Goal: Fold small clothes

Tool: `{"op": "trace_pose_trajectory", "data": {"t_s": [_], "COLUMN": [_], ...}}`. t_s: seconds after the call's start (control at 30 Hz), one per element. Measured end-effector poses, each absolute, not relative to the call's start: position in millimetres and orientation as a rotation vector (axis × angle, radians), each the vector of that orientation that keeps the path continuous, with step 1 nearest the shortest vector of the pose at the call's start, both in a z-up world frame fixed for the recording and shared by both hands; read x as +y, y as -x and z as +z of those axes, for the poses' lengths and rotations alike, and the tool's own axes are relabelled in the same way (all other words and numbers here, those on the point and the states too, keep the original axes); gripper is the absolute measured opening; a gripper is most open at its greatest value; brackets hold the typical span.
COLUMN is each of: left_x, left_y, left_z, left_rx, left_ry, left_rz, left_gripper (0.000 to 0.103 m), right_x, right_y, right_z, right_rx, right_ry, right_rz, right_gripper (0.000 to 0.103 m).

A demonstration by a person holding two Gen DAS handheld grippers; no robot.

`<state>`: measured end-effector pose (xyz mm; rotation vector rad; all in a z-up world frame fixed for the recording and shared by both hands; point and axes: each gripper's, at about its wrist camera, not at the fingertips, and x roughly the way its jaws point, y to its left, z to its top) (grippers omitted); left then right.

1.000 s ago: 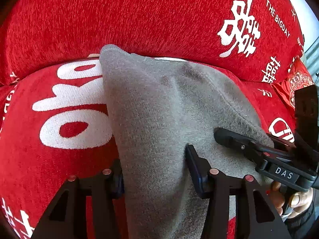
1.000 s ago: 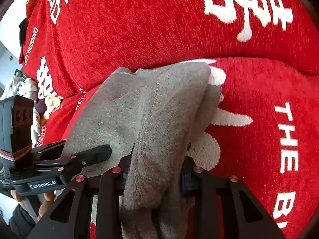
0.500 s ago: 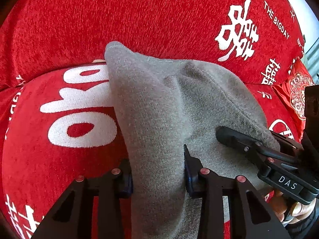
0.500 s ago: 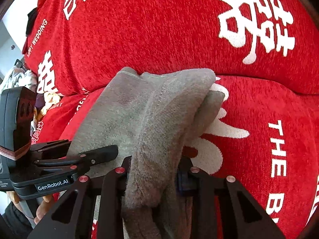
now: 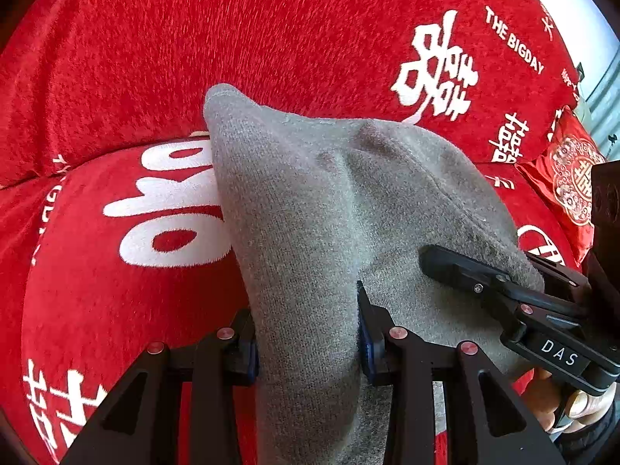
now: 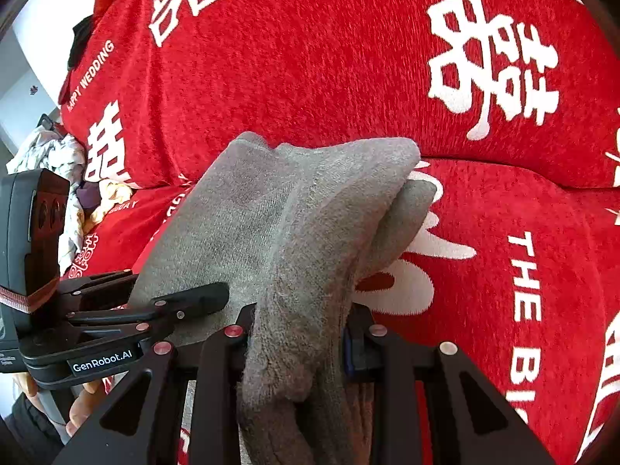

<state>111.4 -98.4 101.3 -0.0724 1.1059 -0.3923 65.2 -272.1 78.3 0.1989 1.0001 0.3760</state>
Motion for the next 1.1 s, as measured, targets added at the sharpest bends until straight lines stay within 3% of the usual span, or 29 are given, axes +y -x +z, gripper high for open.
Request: {"op": "trace_pose_trajectory", "data": {"t_s": [0.53, 1.1], "left_x": [-87.7, -69.4], "left_y": [-36.5, 23.6], "left_z": [128.4, 112.7], "left_rx": [1.047, 1.048], "left_ry": [0.065, 0.047], "left_rz": [-0.405, -0.375], "left_gripper": [0.039, 0.039], "right_x": [-262.5, -242.1], "right_y": [6.7, 62.8], "right_z": [110.4, 94.9], "right_rx": [0.946, 0.955], "right_ry": [-0.200, -0.191], "right_rz": [0.370, 0.375], "right_gripper": [0.030, 0.030]}}
